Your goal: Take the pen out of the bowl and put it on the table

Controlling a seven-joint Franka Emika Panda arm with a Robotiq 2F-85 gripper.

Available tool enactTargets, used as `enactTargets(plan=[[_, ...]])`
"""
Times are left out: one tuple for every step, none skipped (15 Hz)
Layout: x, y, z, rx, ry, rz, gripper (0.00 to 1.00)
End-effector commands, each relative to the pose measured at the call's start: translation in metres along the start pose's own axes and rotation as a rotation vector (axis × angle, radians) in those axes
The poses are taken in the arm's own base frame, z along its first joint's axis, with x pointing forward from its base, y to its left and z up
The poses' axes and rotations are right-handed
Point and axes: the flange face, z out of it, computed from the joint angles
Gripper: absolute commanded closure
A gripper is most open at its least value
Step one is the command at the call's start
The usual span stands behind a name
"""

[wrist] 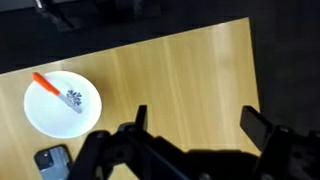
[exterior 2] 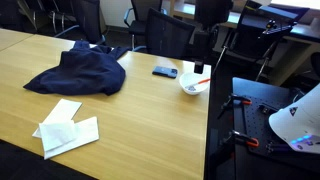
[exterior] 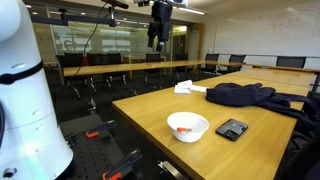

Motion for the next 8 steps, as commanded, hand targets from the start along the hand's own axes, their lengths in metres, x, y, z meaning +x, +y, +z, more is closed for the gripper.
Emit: enactTargets(plan=[[0.0001, 0.0, -0.0005, 0.0, -0.001, 0.0, 0.0], [0.0001, 0.0, -0.0004, 0.0, -0.001, 0.0, 0.0], [0.0001, 0.0, -0.0004, 0.0, -0.001, 0.0, 0.0], [0.0001, 0.0, -0.0004, 0.0, -0.001, 0.0, 0.0], [0.0001, 0.0, -0.0004, 0.0, -0.001, 0.0, 0.0], [0.0001, 0.0, -0.0004, 0.0, -0.001, 0.0, 0.0], [0.0036, 0.0033, 0.0038, -0.037, -0.011, -0.079, 0.0], [0.0073, 0.0071, 0.0088, -0.074, -0.004, -0.122, 0.0]])
